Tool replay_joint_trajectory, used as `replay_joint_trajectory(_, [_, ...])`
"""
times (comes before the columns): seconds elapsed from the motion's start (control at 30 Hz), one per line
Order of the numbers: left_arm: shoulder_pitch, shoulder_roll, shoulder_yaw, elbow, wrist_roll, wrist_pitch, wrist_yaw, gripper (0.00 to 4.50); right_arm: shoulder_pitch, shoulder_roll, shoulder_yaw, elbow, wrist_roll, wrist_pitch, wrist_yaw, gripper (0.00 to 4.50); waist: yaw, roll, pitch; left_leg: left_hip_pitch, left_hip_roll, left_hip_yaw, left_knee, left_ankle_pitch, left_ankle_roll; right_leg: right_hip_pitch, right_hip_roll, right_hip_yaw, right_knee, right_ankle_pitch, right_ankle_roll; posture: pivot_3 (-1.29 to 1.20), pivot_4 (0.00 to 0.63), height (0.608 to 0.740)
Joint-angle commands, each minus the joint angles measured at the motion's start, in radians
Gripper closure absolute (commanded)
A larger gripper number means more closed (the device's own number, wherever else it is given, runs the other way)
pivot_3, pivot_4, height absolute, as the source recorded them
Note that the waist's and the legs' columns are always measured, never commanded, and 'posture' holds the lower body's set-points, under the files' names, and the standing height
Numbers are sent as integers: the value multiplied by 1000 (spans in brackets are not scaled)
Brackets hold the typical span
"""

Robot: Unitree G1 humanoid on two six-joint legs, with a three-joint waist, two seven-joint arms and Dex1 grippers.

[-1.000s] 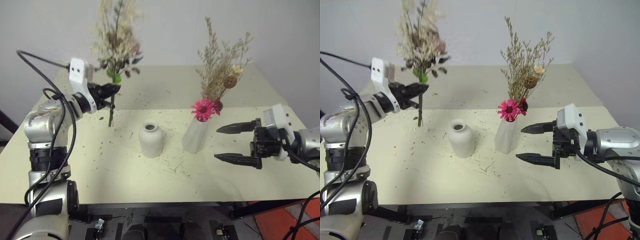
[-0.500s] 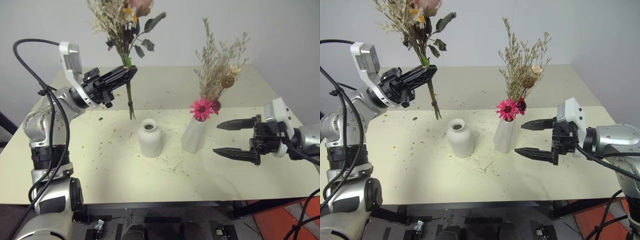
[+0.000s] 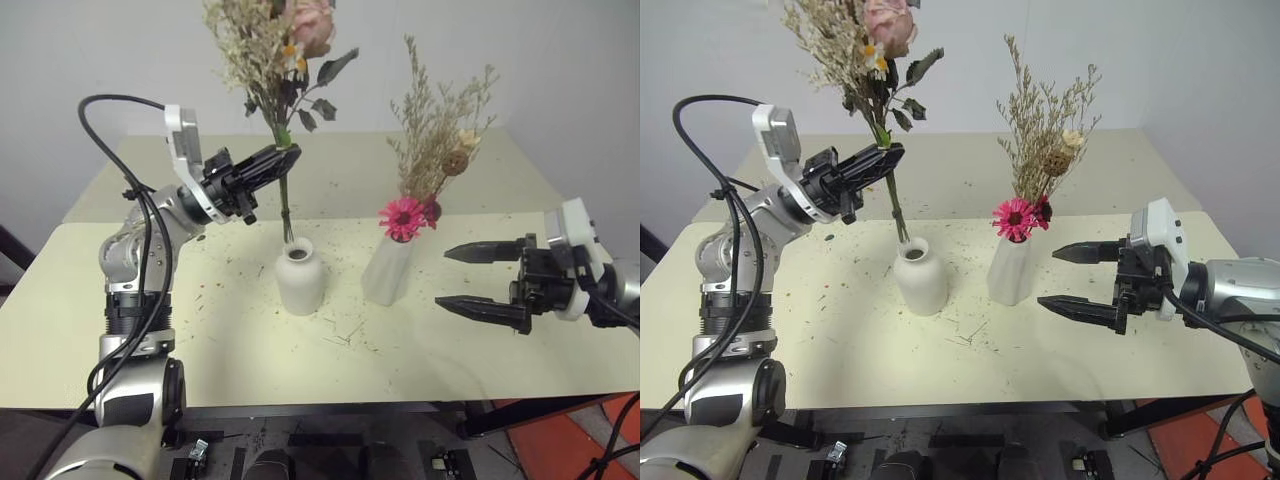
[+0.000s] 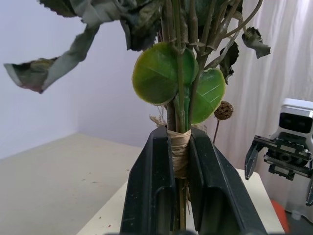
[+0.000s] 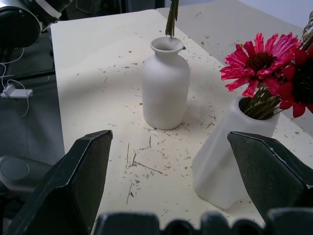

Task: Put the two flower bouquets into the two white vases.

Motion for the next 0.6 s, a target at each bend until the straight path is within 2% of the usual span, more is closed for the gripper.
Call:
replay_joint_trajectory(0.03, [-43, -8, -3, 0, -1, -33, -5, 4364, 6, -12, -57, -34, 18, -8, -9, 0, 0, 0, 0, 0, 0, 0, 0, 0, 0, 0, 0, 0, 0, 0, 0, 0, 150, 740])
replay_joint_trajectory(0.6, [-7, -33, -75, 48, 54, -68, -43, 4364, 65, -1, -100, -86, 34, 2, -49, 0, 0, 0, 0, 0, 0, 0, 0, 0, 0, 0, 0, 0, 0, 0, 0, 0, 150, 740])
